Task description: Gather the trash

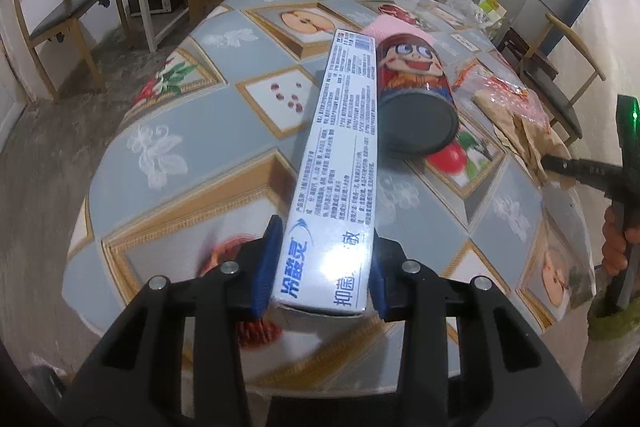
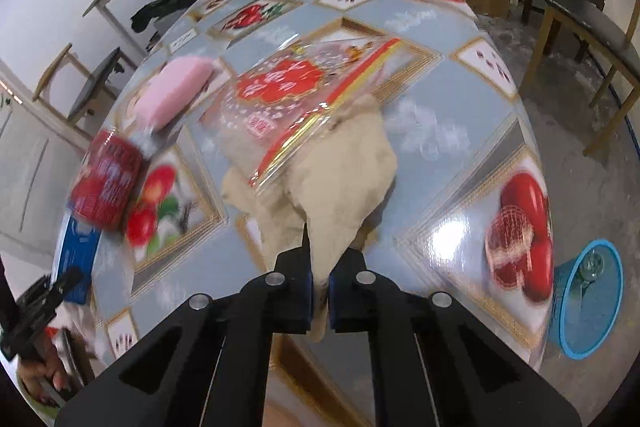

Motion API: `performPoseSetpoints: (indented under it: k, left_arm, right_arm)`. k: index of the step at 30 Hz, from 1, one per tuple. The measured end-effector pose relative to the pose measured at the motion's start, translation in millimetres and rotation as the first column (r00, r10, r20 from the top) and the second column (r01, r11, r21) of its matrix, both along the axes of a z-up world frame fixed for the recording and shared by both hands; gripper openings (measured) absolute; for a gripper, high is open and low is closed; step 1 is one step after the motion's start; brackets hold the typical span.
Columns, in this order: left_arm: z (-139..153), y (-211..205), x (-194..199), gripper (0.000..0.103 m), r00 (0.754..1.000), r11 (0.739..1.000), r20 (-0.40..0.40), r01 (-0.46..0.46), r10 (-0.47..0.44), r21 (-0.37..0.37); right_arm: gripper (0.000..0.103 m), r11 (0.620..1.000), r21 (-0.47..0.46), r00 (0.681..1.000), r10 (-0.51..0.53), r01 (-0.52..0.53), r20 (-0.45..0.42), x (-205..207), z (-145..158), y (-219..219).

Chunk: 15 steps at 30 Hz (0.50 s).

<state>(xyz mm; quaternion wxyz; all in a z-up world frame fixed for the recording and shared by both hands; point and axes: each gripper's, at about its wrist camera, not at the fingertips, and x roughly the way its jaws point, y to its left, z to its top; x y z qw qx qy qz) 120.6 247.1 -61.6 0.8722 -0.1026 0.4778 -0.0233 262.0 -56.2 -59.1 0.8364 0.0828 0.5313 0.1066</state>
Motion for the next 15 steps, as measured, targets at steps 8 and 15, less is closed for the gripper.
performPoseSetpoints:
  k: [8,15]
  left_arm:
    - [0,-13,-33,0.036,0.998,0.998,-0.045,0.035,-0.037,-0.05]
    - [-1,-21,-49,0.036,0.995,0.991,-0.073,0.053,-0.063,-0.121]
  right_arm:
    - [0.006,0.998,0.058,0.999,0.038,-0.036,-0.037,-61,0,-13]
    - [0.006,0.993,0.119,0.998,0.028,-0.022,-0.053,-95,1,-26]
